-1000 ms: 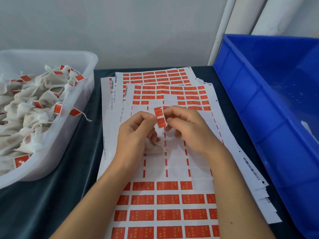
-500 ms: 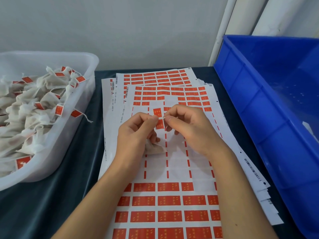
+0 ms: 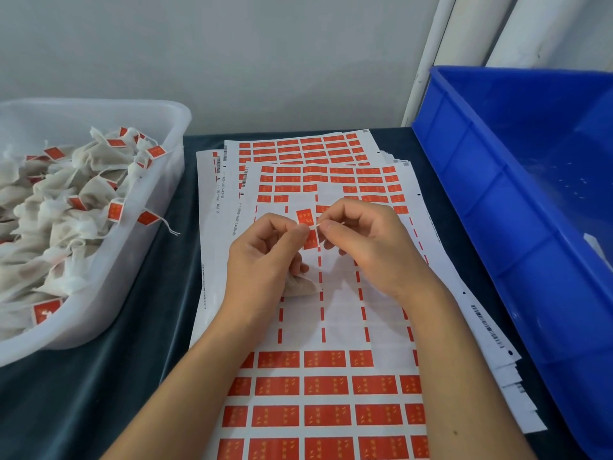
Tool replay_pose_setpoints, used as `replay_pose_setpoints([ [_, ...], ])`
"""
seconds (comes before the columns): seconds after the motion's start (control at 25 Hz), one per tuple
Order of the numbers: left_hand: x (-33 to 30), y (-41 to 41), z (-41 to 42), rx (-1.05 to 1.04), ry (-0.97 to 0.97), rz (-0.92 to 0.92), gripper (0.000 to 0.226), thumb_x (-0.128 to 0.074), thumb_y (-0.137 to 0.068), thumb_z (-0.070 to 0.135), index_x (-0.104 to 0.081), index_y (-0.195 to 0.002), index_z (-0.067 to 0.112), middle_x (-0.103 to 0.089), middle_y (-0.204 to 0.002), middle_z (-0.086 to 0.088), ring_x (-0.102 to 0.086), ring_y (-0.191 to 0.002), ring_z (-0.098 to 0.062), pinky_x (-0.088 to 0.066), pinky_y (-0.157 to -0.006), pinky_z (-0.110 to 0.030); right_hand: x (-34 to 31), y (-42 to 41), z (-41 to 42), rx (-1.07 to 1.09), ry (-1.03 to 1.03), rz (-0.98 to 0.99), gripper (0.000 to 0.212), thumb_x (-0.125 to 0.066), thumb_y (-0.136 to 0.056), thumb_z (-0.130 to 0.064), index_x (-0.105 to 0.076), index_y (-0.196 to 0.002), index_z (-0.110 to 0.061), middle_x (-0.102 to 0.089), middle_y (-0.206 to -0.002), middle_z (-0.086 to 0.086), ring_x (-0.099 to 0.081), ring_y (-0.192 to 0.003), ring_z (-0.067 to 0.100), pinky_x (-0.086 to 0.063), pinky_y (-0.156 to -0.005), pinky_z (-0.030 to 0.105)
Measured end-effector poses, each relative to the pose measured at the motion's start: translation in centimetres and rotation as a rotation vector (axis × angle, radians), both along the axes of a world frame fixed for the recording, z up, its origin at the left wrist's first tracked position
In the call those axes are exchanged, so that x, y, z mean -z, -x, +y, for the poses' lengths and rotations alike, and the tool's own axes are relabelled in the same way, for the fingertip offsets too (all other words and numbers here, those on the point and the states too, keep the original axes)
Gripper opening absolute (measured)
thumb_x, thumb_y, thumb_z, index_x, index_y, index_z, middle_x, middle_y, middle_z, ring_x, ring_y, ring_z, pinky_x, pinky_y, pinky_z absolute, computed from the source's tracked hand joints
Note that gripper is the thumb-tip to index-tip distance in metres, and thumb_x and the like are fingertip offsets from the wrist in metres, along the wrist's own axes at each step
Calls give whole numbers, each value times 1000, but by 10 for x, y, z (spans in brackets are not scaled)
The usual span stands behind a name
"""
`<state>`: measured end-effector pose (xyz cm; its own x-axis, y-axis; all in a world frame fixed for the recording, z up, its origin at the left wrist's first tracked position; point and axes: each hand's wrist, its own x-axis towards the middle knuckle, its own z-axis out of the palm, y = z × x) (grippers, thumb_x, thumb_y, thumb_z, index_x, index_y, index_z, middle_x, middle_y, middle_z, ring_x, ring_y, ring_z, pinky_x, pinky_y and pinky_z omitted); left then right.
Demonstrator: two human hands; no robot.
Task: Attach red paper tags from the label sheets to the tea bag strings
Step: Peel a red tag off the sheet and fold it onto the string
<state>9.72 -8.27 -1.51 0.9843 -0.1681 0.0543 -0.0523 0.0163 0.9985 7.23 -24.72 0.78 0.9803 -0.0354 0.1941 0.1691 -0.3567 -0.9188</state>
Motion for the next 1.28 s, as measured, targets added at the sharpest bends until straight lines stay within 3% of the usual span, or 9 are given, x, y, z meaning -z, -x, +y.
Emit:
replay_pose_setpoints([
  [0.28,1,0,0,-12,-18,-9,19,-66,-100,27,-72,-83,22,-67,-69,-2,-62,-59,-13,-64,-68,-32,2,-2,3,19,-49,13,15,-62,-102,-18,-71,-98,-29,-73,-89,-14,-70,-89,6,-53,-73,12],
  [0.52,2,0,-1,21,-44,-35,18,-66,-101,30,-74,-85,25,-72,-77,-3,-66,-63,-16,-62,-65,-30,3,-3,4,48,39,-2,9,-65,-101,-23,-74,-97,-25,-73,-91,-14,-69,-94,10,-61,-86,32],
  [0.76,2,-4,4,7,-96,-7,15,-63,-102,24,-77,-96,27,-69,-72,-2,-68,-63,-14,-65,-67,-33,5,-2,-1,112,68,5,12,-66,-100,-29,-69,-89,-34,-70,-84,-21,-67,-88,4,-55,-76,17],
  [0.88,0,-6,9,-44,-169,-121,13,-68,-98,22,-70,-95,35,-69,-75,2,-71,-67,-18,-62,-56,-27,6,-2,0,107,84,24,12,-67,-99,-30,-69,-88,-36,-69,-82,-25,-67,-87,0,-53,-72,13],
  [1.04,-3,-3,12,-65,-331,-338,13,-73,-94,27,-67,-92,38,-66,-78,10,-64,-70,-16,-57,-58,-19,8,-2,-1,103,90,41,8,-68,-99,-30,-74,-93,-31,-71,-84,-20,-67,-88,0,-54,-74,16],
  [1.16,-5,0,12,-37,-413,-470,17,-76,-93,27,-68,-95,42,-66,-87,26,-61,-73,-5,-46,-57,-9,6,-2,-1,98,92,53,9,-68,-99,-29,-74,-93,-32,-71,-83,-19,-67,-87,2,-55,-76,20],
  [1.28,-4,-1,12,-37,-434,-508,17,-79,-92,26,-71,-101,38,-62,-82,35,-59,-75,7,-42,-60,-3,5,-1,0,84,111,58,13,-68,-99,-29,-71,-90,-37,-70,-83,-21,-66,-88,1,-57,-79,25],
])
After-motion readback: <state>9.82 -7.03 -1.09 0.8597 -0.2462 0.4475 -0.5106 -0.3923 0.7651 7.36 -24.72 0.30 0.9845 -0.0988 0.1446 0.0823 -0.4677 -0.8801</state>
